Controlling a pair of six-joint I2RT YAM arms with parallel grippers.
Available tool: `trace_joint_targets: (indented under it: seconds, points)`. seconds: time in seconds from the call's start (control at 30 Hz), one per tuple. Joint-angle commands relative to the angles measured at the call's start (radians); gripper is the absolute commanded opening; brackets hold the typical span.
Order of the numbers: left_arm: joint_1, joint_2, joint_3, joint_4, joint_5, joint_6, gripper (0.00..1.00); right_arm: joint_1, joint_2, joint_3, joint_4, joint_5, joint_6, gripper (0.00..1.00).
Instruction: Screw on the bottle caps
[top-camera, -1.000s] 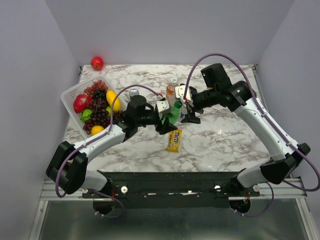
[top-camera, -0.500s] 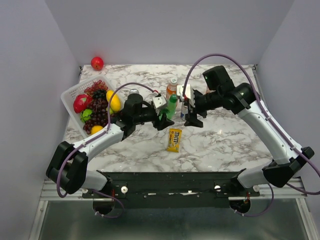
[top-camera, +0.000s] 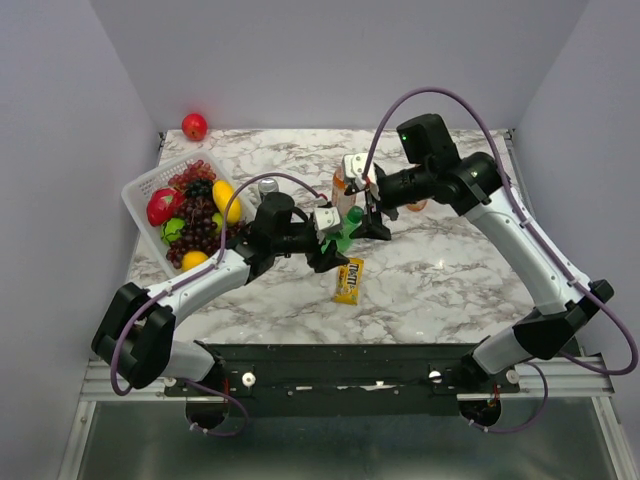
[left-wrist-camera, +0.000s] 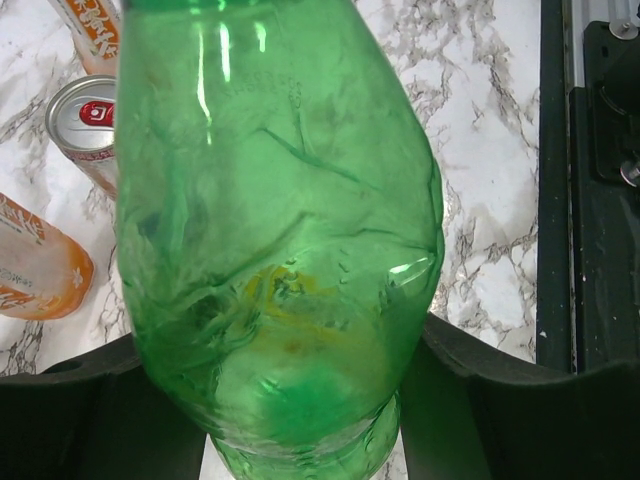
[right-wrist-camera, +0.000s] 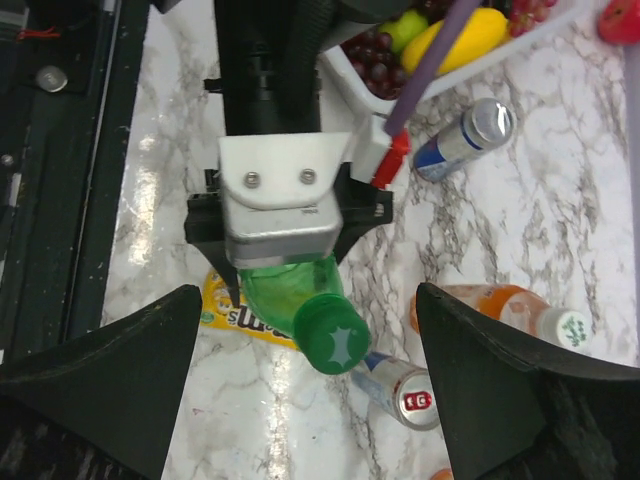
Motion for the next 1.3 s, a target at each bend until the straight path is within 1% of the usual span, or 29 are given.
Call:
trace_joint_targets:
  seconds: [0.0, 0.2, 0.33, 0.47, 0.8, 0.9, 0.93, 1.0, 1.03, 1.07, 1.1, 1.13, 1.17, 1.2, 1.23, 1.27]
  points:
    - [-0.003, -0.038, 0.019, 0.012, 0.003, 0.002, 0.00, 0.012, -0.002, -0.030, -0.078, -0.056, -0.074, 0.95]
    - [0.003, -0.035, 0.018, 0.049, -0.009, -0.026, 0.00, 0.010, -0.024, -0.088, -0.061, -0.004, -0.063, 0.94]
    - [0.013, -0.033, 0.018, 0.073, -0.046, -0.055, 0.00, 0.012, -0.050, -0.124, -0.046, 0.042, -0.034, 0.94]
    - [0.034, -0.030, 0.010, 0.112, -0.071, -0.115, 0.00, 0.012, -0.091, -0.173, -0.040, 0.085, -0.022, 0.94]
    - [0.063, -0.015, 0.014, 0.158, -0.088, -0.144, 0.00, 0.012, -0.182, -0.308, -0.052, 0.152, 0.006, 0.95]
    - [0.065, -0.006, 0.033, 0.140, -0.049, -0.106, 0.00, 0.012, -0.186, -0.338, 0.003, 0.197, 0.045, 0.95]
    - [0.062, -0.004, 0.039, 0.123, -0.011, -0.057, 0.00, 0.012, -0.182, -0.334, 0.023, 0.230, 0.091, 0.95]
    - [0.049, -0.009, 0.057, 0.040, 0.023, 0.020, 0.00, 0.003, -0.171, -0.265, 0.074, 0.246, 0.131, 0.95]
    - [0.043, -0.015, 0.062, -0.001, 0.036, 0.067, 0.00, -0.008, -0.153, -0.230, 0.080, 0.214, 0.150, 0.95]
    - [0.036, -0.019, 0.068, -0.087, 0.053, 0.168, 0.00, -0.035, -0.142, -0.184, 0.077, 0.187, 0.153, 0.95]
    - [0.031, -0.036, 0.064, -0.116, 0.056, 0.201, 0.00, -0.049, -0.133, -0.105, 0.068, 0.156, 0.151, 0.95]
    - [0.028, -0.049, 0.058, -0.138, 0.057, 0.230, 0.00, -0.062, -0.125, -0.066, 0.051, 0.087, 0.110, 0.94]
    - [0.028, -0.061, 0.041, -0.170, 0.049, 0.276, 0.00, -0.069, -0.125, -0.041, -0.004, 0.062, 0.066, 0.94]
    - [0.028, -0.093, 0.031, -0.183, 0.044, 0.294, 0.00, -0.069, -0.131, -0.026, -0.035, 0.045, 0.011, 0.91]
    - [0.028, -0.107, 0.024, -0.195, 0.040, 0.319, 0.00, -0.071, -0.139, -0.036, -0.059, 0.041, -0.088, 0.90]
    - [0.026, -0.119, 0.009, -0.216, 0.037, 0.334, 0.00, -0.069, -0.167, -0.056, -0.081, 0.042, -0.126, 0.88]
